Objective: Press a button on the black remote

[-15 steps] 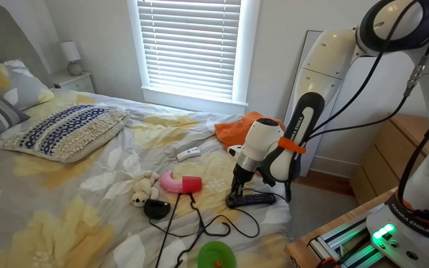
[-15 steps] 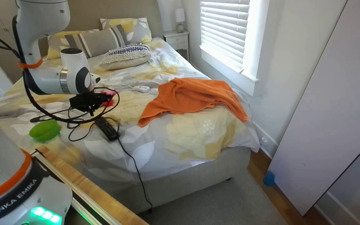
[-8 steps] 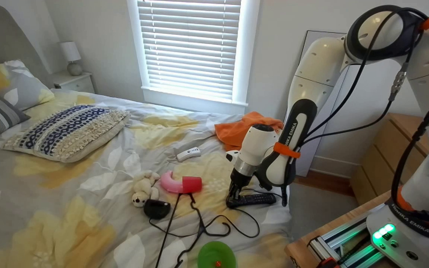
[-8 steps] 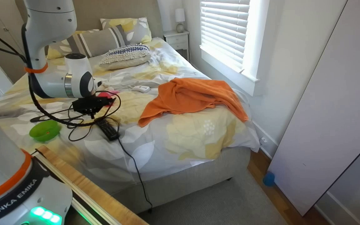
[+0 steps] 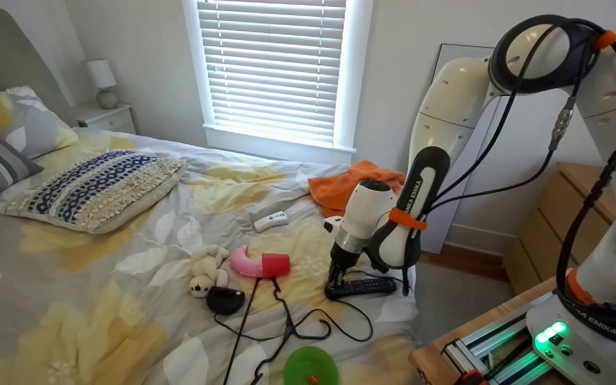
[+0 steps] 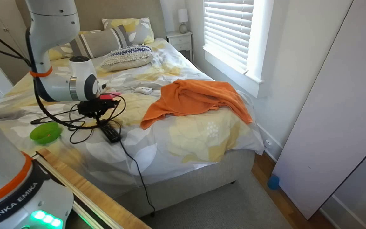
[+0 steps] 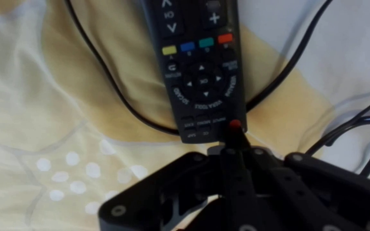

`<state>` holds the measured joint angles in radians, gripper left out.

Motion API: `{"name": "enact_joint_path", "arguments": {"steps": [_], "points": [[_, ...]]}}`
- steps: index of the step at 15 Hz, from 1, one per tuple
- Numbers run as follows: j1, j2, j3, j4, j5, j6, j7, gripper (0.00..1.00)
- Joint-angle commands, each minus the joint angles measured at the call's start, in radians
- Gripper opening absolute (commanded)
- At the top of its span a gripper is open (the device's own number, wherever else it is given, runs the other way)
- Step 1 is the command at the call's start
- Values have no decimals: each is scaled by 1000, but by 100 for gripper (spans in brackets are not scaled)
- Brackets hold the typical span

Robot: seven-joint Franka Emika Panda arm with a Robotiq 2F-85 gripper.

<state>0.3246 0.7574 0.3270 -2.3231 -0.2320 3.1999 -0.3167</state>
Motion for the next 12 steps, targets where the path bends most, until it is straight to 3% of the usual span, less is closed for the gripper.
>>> {"name": "enact_joint_path", "arguments": {"steps": [1,4,12], "points": [[15,17,-13,11,-25,13,20,0],[-13,25,18,11,-26,-6,15,0],[23,34,-18,20,-37,-28,9,0]]}}
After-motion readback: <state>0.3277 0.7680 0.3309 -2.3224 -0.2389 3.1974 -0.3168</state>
